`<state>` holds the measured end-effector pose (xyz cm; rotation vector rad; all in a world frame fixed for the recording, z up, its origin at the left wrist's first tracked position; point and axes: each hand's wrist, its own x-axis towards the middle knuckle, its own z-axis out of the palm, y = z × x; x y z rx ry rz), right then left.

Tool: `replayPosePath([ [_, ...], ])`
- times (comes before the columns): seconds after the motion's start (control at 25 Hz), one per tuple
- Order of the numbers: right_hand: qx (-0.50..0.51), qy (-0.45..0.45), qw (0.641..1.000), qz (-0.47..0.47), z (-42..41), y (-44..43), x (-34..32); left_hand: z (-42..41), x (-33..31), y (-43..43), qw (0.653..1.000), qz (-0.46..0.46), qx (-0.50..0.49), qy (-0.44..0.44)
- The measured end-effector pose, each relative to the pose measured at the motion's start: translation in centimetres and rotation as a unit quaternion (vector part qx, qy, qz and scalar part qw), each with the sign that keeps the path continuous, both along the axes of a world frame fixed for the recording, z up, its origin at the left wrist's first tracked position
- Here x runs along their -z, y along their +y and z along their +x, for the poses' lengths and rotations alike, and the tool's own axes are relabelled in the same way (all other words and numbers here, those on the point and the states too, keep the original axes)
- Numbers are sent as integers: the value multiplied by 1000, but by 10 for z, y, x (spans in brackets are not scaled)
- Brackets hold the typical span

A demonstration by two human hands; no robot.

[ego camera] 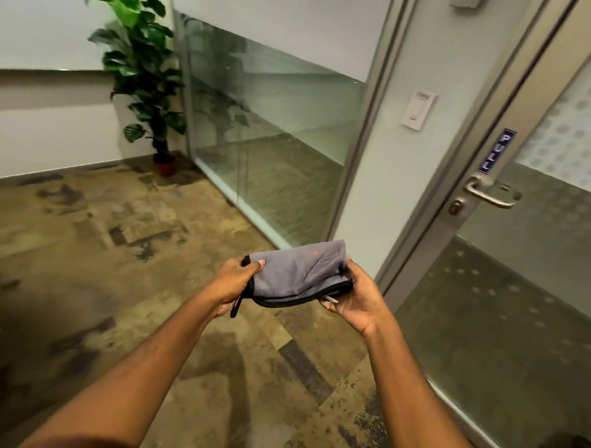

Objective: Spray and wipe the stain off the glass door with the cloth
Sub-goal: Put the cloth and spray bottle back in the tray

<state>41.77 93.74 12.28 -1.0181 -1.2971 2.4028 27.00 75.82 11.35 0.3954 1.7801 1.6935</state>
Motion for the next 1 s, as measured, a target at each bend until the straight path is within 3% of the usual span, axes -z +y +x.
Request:
replayPosePath([
  [0.2, -83, -15, 996, -25, -90, -106, 16, -79, 16, -133, 999, 0, 5, 50],
  [0.28, -101, -14, 995, -9, -121, -146, 23, -109, 21, -177, 1000, 4, -6, 3],
  [0.4, -122, -21, 992, 25, -167, -202, 28, -147, 25, -244, 989, 47, -15, -139],
  [0.48, -134, -34, 988, 66, -195, -229, 32, -165, 27, -276, 981, 74, -20, -177],
  [0.64, -173, -70, 970, 155, -247, -265, 46, -192, 38, -304, 977, -18, -173, -121],
  [0.76, -215, -87, 955, 182, -296, -287, 65, -215, 54, -327, 951, -66, -284, -105],
  [1.0, -316, -101, 921, 204, -398, -356, 93, -262, 66, -389, 898, -174, -402, -36],
])
